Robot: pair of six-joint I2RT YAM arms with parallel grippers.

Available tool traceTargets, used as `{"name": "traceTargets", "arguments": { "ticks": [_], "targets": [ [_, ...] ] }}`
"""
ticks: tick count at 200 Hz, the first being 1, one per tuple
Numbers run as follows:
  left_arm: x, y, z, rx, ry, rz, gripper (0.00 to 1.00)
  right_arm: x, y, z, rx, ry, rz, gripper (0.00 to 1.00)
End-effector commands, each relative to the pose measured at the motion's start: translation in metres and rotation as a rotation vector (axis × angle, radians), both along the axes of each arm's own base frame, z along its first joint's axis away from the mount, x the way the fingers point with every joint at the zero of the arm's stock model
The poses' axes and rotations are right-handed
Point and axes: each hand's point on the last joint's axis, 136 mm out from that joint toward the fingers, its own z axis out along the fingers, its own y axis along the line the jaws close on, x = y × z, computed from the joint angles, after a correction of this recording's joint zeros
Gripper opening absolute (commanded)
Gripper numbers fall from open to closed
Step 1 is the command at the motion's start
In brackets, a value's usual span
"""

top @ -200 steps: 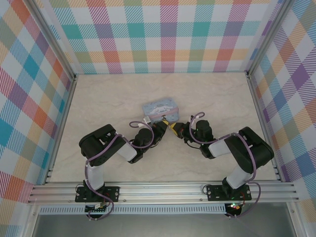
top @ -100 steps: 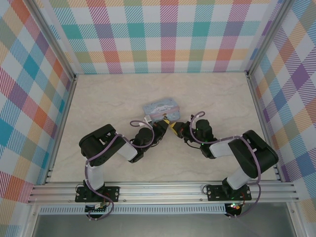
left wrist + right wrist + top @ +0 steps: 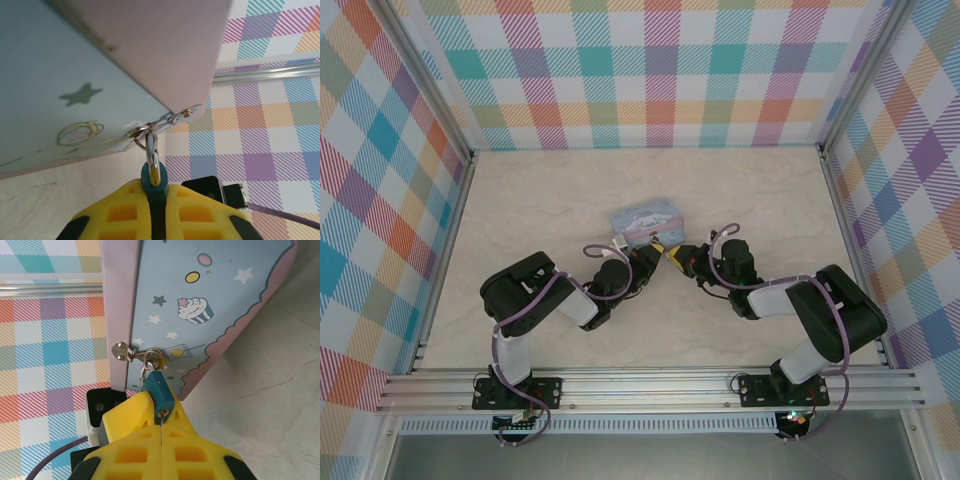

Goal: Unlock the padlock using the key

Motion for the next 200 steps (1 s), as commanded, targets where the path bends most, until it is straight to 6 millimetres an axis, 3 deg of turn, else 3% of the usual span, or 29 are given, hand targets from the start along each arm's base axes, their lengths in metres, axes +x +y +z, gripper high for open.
{"name": "traceTargets", "arguments": {
  "ticks": [1, 26, 68, 200],
  "targets": [
    [-0.018, -0.019, 0.009, -0.033, -0.018, -0.101, 0.0, 0.008, 0.005, 0.019, 0.046, -0.074, -0.002, 0.03],
    [-0.016, -0.022, 0.013, -0.042, -0.027, -0.101, 0.0, -0.001, 0.014, 0.012, 0.034, -0.049, 0.019, 0.03],
    [-0.015, -0.023, 0.017, -0.049, -0.032, -0.1, 0.0, -0.001, 0.018, 0.016, 0.056, -0.057, 0.02, 0.03],
    [-0.01, -0.017, 0.018, -0.042, -0.039, -0.085, 0.0, -0.013, 0.005, 0.006, 0.022, -0.018, -0.007, 0.03]
  ]
}}
